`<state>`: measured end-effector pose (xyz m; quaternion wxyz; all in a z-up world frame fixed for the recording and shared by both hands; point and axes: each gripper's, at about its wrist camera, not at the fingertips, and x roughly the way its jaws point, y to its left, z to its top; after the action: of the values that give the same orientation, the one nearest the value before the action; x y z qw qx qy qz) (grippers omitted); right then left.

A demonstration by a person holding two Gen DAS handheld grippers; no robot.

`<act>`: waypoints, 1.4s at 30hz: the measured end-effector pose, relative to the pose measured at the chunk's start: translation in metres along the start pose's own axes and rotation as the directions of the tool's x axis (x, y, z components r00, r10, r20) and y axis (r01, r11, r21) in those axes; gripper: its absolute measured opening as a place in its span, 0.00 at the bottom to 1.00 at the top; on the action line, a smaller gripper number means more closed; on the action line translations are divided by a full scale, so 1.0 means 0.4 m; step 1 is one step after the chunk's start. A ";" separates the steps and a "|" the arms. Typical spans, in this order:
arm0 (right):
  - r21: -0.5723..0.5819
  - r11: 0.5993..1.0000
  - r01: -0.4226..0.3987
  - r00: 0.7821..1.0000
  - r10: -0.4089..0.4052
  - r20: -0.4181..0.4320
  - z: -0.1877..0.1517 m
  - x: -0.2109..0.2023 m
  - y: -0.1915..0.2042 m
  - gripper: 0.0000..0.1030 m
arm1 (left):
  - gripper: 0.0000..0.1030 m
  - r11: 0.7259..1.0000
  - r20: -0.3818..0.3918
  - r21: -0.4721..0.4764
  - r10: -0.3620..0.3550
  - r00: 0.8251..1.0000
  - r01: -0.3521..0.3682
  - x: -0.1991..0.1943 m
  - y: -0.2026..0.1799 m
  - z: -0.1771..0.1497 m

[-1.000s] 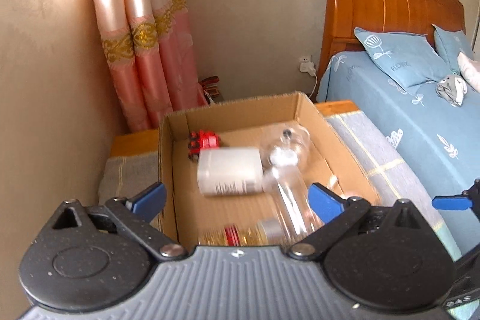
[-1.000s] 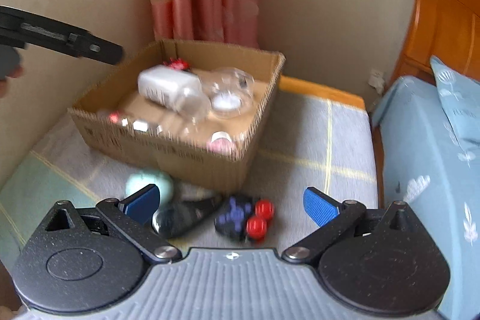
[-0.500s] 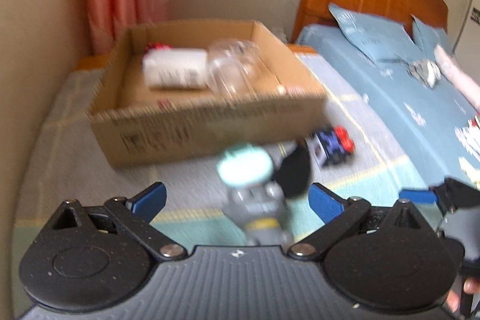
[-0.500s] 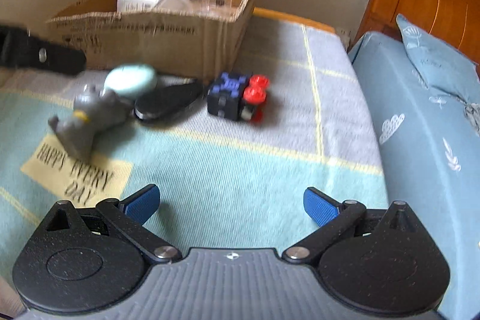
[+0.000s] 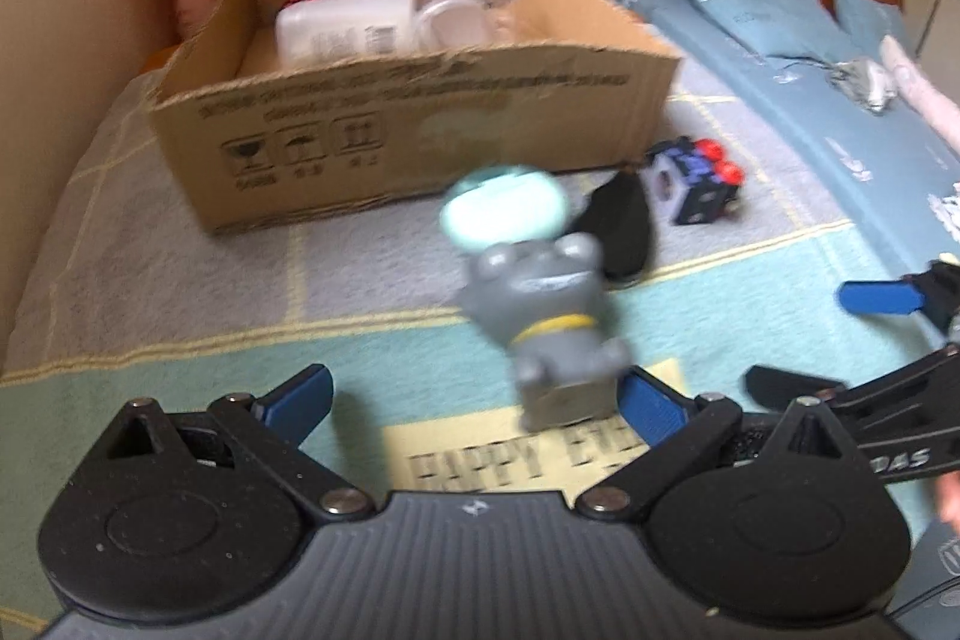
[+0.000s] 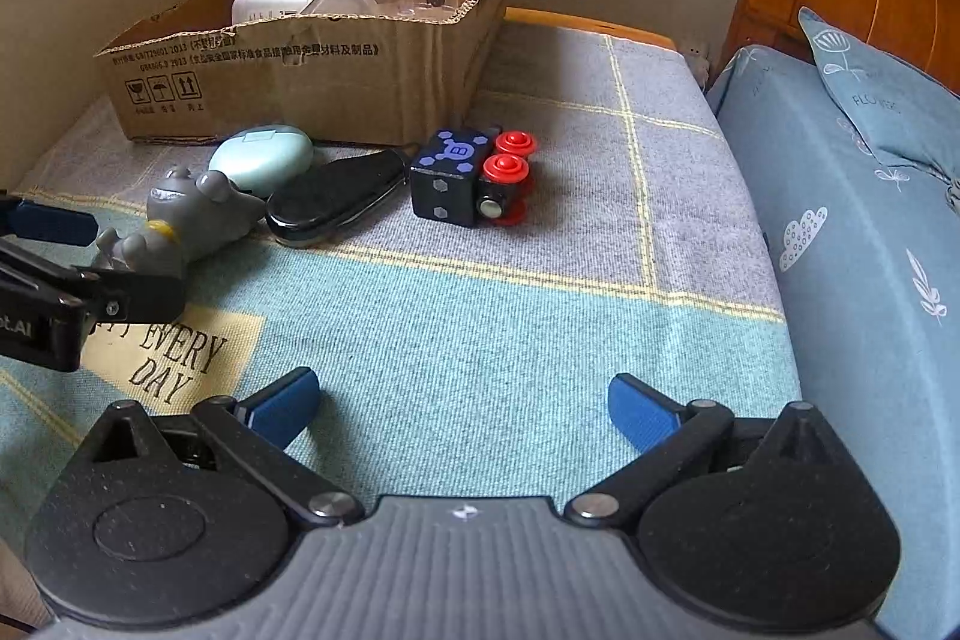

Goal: Organize rigid objects
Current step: 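Move the left tool to the grey toy figure while the right tool approaches the black cube toy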

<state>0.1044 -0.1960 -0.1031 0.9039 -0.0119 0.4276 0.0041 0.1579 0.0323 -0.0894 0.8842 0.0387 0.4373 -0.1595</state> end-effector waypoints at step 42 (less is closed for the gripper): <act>-0.341 0.888 -0.308 0.944 0.330 0.006 0.253 0.117 -0.079 1.00 | 0.99 0.992 -0.039 -0.004 0.126 0.991 -0.126 0.016 0.094 0.022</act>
<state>0.2131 -0.2253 -0.0745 0.8886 -0.0950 0.3877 0.2257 0.1804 0.0644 -0.0917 0.8840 0.0666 0.4514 -0.1013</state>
